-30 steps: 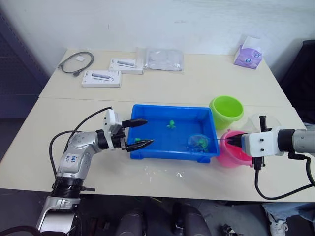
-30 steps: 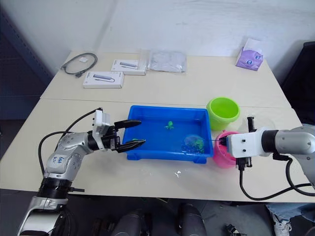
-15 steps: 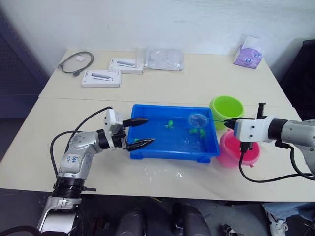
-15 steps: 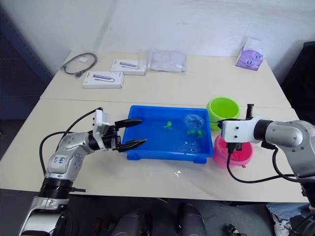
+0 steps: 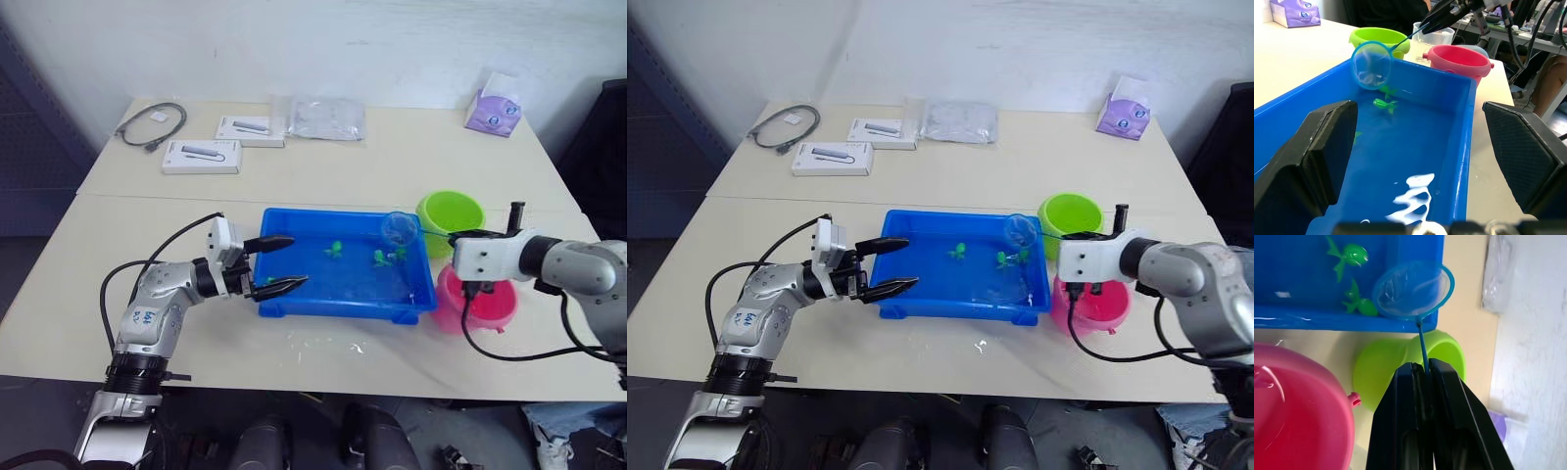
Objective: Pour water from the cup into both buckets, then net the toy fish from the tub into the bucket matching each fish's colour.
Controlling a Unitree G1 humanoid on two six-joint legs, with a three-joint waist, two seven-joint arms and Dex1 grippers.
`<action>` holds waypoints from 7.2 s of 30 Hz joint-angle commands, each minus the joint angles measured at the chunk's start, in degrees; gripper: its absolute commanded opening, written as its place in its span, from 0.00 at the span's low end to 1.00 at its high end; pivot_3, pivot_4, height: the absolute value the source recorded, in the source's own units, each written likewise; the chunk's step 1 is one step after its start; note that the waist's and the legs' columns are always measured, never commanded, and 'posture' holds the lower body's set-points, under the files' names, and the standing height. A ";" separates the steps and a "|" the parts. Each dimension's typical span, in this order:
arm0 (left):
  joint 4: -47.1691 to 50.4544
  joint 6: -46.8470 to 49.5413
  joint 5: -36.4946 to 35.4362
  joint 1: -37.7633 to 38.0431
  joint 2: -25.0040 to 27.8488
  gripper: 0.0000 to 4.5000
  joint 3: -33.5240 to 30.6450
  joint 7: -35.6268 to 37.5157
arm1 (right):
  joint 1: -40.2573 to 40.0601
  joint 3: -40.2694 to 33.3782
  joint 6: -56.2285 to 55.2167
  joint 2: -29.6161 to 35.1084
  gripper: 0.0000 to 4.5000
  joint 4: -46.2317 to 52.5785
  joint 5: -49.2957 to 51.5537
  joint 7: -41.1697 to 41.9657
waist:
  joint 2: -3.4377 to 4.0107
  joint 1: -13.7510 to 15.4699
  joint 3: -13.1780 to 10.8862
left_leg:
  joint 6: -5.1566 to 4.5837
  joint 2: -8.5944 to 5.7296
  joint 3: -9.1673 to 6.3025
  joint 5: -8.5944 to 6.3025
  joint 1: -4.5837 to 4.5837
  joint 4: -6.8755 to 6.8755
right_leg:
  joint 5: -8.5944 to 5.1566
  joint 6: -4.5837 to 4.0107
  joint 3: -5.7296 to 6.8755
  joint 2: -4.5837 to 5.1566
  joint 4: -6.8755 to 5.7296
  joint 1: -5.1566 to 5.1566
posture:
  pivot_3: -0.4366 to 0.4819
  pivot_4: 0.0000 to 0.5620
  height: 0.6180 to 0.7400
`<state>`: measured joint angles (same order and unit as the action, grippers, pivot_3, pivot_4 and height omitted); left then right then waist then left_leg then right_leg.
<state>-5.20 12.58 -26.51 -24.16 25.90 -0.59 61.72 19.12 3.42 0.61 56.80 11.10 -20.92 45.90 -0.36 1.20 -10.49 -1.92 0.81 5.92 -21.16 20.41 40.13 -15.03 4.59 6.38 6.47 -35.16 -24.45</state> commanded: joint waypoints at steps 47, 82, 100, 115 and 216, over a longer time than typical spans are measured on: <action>5.52 2.95 -0.98 3.33 2.45 0.98 -1.45 -0.96 | 6.90 -22.07 91.89 -22.56 0.00 14.16 71.76 -34.16 | 0.03 -1.37 0.01 | 0.05 -0.01 -0.27 -0.02 0.13 -0.11 | -0.09 -0.18 0.14 0.09 -0.31 -0.10 | 0.48 0.27 1.00; 6.20 2.96 -1.17 4.64 4.64 0.98 -3.53 -1.46 | 12.58 -22.71 91.89 -30.11 0.00 5.94 79.41 -51.43 | 0.05 -1.36 0.02 | 0.01 0.01 -0.35 0.01 0.80 -0.09 | -0.08 -0.16 0.31 0.03 -0.25 -0.63 | 0.48 0.27 1.00; 6.56 3.10 -1.17 4.91 4.99 0.98 -3.88 -1.37 | 13.62 -23.26 85.76 -34.35 0.00 11.65 75.08 -44.47 | 0.06 -1.44 0.02 | 0.03 0.02 -0.30 0.02 0.82 -0.11 | -0.08 -0.16 0.26 0.01 -0.28 -0.71 | 0.48 0.27 1.00; 6.54 2.75 -1.51 5.80 6.87 0.98 -5.13 -0.70 | -0.45 -24.16 75.64 -23.18 0.00 24.28 80.15 -25.65 | 0.05 -1.26 0.02 | 0.03 0.02 -0.33 0.02 0.81 -0.12 | -0.08 -0.16 0.27 0.02 -0.23 -0.69 | 0.48 0.27 1.00; 3.99 1.55 -2.41 1.23 5.88 0.98 -6.33 -1.67 | 2.39 -7.02 65.84 -2.76 0.00 5.20 115.66 -69.41 | 0.22 0.05 -0.01 | -0.07 -0.01 -0.50 0.11 0.68 0.03 | 0.17 0.03 0.52 -0.01 0.18 -0.14 | 0.48 0.27 1.00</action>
<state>-3.06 14.35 -28.72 -23.18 31.18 -6.25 60.13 20.34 -3.13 67.38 54.42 16.60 95.75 -23.14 -0.15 1.25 -10.50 -1.99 0.80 5.42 -21.04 21.09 40.17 -14.86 4.62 6.88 6.47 -34.97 -24.59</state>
